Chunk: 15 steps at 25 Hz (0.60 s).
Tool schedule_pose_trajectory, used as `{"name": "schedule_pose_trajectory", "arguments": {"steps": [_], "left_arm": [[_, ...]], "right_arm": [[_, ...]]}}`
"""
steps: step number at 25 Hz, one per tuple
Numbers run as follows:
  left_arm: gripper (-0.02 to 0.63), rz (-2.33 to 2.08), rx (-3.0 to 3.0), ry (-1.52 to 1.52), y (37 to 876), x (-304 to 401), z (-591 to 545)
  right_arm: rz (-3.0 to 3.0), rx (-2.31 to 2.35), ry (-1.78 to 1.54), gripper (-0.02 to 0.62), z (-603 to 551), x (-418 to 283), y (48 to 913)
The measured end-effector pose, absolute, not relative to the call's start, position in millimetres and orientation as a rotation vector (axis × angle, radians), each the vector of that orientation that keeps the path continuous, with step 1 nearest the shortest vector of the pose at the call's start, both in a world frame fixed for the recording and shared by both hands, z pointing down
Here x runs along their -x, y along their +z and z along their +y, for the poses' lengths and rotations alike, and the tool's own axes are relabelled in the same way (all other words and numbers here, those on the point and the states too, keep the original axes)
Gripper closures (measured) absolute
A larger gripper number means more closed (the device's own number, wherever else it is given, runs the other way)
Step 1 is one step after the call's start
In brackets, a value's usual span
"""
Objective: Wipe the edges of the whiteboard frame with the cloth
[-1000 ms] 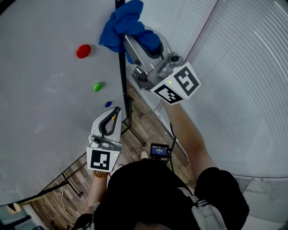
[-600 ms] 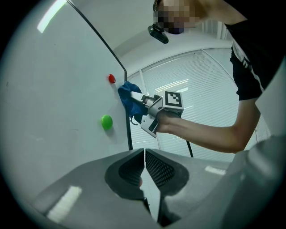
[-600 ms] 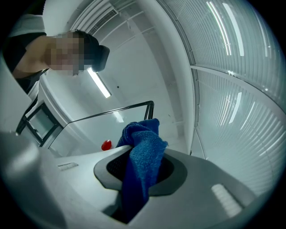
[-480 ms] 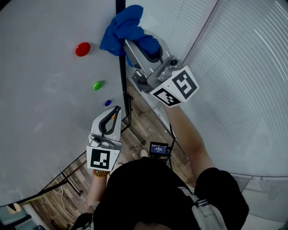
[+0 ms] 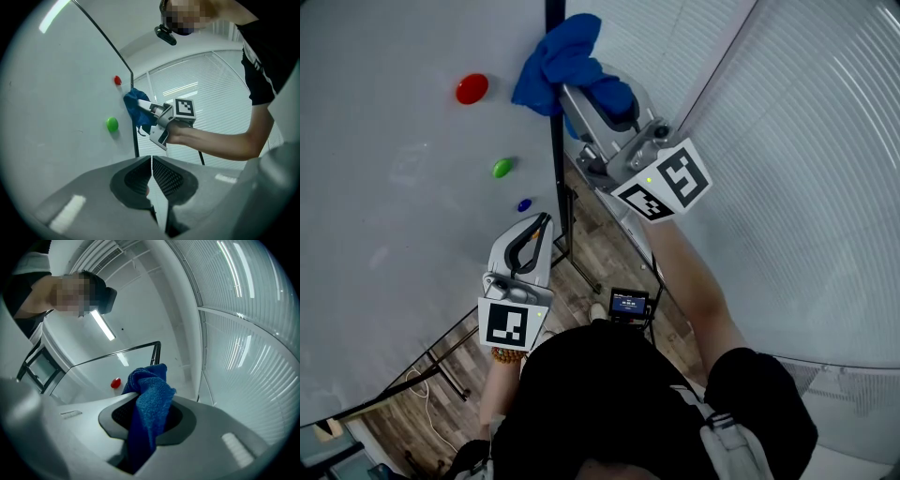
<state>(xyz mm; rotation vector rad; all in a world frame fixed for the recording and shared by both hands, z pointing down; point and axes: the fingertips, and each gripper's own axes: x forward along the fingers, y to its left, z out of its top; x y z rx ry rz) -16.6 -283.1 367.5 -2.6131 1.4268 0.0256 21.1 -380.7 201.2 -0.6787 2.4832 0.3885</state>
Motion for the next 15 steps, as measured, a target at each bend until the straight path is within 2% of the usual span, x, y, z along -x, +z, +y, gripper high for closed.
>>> {"name": "schedule_pose_trajectory", "arguments": {"steps": [15], "left_arm": [[0.605, 1.417, 2.623, 0.019, 344.0, 14.1, -282.6]], "right_arm": [[2.512, 0.713, 0.325, 0.497, -381.3, -20.3, 204.6]]}}
